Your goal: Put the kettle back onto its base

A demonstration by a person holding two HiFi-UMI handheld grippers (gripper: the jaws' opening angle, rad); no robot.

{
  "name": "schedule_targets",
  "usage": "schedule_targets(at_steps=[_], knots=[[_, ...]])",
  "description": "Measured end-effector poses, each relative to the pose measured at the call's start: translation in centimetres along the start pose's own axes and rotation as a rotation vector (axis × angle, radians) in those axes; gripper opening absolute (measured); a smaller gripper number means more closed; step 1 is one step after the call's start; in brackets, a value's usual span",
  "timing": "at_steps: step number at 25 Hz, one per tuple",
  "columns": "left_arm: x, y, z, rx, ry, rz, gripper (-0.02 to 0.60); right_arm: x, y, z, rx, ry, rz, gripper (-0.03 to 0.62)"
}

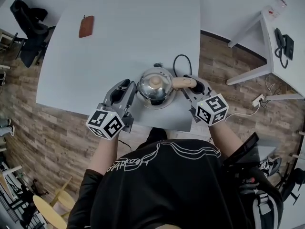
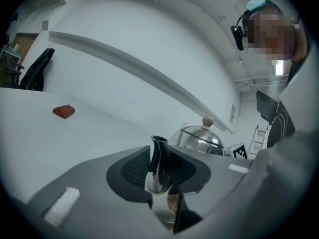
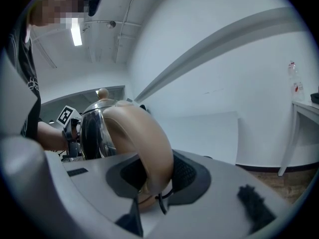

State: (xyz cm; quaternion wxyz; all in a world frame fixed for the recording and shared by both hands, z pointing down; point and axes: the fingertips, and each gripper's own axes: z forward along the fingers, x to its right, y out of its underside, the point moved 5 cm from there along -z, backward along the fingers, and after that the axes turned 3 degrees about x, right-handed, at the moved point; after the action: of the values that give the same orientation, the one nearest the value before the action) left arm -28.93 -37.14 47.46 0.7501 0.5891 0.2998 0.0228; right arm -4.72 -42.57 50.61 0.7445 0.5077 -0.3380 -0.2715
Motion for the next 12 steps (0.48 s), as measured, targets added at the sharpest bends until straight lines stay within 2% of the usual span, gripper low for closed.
schedule_targets(at_steps=[5,12], knots=[[-0.5,0.9,0.5,-0.034,-0.014,-0.018,0.078,0.1,1.0,0.1,-0.013,0.011,-0.01,0.104],[-0.7,1.2,0.3,0.008,-0.03,-0.061,0.081,0.2,0.9,0.3,-0.005,0.013,-0.014,0.104]])
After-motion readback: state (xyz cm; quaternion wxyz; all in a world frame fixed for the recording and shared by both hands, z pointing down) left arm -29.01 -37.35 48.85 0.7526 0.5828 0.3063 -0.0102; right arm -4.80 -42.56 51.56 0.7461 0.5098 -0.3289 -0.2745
